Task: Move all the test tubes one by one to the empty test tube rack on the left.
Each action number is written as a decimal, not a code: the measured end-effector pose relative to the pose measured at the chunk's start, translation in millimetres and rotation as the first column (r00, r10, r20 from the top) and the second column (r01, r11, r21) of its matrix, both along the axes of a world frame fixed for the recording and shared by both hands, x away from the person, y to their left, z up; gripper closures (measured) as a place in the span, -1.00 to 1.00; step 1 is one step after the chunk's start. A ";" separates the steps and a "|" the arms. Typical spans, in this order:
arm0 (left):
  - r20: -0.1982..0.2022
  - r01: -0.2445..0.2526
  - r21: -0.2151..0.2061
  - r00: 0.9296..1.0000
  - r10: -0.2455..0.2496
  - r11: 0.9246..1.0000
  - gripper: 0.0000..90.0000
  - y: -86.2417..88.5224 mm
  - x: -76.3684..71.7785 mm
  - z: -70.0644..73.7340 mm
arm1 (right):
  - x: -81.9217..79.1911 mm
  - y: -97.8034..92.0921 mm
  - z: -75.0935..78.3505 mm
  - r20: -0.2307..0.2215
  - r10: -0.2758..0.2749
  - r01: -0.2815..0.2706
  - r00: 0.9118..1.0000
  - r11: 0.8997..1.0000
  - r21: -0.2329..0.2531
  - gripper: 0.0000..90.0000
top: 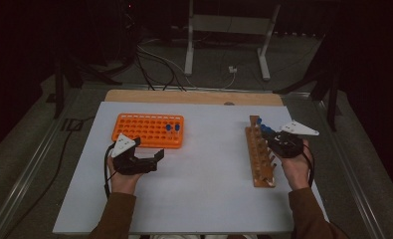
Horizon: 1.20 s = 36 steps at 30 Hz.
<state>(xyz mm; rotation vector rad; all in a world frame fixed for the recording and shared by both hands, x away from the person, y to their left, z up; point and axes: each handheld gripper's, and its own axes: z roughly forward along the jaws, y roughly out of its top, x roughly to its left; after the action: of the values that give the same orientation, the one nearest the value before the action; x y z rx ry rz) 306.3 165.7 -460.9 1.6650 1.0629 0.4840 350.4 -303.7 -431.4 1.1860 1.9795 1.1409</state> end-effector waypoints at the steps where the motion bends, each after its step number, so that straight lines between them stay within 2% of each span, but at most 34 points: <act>1: 0.001 0.001 0.002 1.000 -0.001 1.000 -0.98 -0.4 0.2 -0.1 | -0.6 0.0 1.3 0.003 0.001 -0.001 1.000 1.000 0.001 0.71; 11: 0.000 0.006 0.014 1.000 -0.006 1.000 -0.98 -4.3 0.5 -1.0 | -4.3 -2.9 14.0 0.043 -0.008 0.008 0.999 1.000 0.020 0.71; 15: 0.003 0.013 0.016 1.000 -0.013 1.000 -0.98 -6.9 0.2 -0.3 | -6.3 -1.2 19.5 0.058 -0.005 0.004 0.998 1.000 0.017 0.71; 20: 0.010 0.012 0.018 1.000 -0.012 1.000 -0.98 -11.0 0.0 0.3 | -11.6 2.0 28.9 0.082 0.010 -0.013 0.997 0.999 0.038 0.71; 26: 0.015 0.036 0.040 0.999 -0.036 0.999 -0.98 -23.3 -1.1 0.1 | -19.9 18.5 36.7 0.108 0.052 -0.056 0.993 0.998 0.031 0.71; 34: 0.029 0.082 0.048 0.996 -0.083 0.996 -0.98 -44.3 -2.3 1.8 | -24.3 49.1 32.8 0.087 0.135 -0.136 0.987 0.991 0.004 0.71; 36: 0.036 0.085 0.051 0.996 -0.087 0.995 -0.98 -49.3 -2.8 2.3 | -25.2 54.6 31.7 0.081 0.153 -0.155 0.985 0.988 0.011 0.71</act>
<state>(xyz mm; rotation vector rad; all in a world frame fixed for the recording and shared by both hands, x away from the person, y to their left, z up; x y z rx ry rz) 303.4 116.4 -458.6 1.7308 0.9538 0.4871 325.1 -249.1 -399.7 0.9938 2.0325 1.2640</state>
